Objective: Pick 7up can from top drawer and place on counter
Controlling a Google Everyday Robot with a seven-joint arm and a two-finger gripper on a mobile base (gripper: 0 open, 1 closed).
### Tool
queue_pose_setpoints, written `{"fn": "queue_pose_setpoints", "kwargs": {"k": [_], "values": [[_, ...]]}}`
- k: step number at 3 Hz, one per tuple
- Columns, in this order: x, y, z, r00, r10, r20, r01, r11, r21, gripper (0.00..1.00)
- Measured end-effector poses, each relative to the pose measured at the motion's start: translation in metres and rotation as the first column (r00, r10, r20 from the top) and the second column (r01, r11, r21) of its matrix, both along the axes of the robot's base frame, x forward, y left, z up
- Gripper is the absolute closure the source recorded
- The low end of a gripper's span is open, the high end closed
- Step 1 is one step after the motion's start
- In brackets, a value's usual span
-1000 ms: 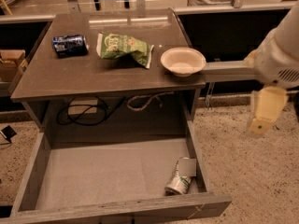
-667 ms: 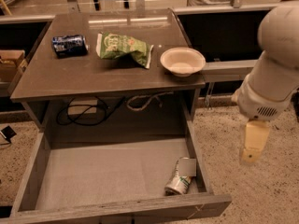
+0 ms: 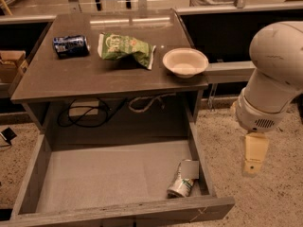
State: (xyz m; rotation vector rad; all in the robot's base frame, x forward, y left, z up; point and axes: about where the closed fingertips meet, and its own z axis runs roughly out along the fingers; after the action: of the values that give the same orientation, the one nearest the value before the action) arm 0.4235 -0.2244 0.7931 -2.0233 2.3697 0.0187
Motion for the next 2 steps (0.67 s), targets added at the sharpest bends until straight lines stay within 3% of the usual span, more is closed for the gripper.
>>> {"fn": "queue_pose_setpoints", "kwargs": {"k": [1,2], "values": [[-0.014,0.022,-0.012,0.9807,0.195,-0.012,-0.195,0.981,-0.017,0.00],[-0.039,0.054,-0.033,0.8928,0.448,-0.045,-0.449,0.893,-0.023,0.00]]}}
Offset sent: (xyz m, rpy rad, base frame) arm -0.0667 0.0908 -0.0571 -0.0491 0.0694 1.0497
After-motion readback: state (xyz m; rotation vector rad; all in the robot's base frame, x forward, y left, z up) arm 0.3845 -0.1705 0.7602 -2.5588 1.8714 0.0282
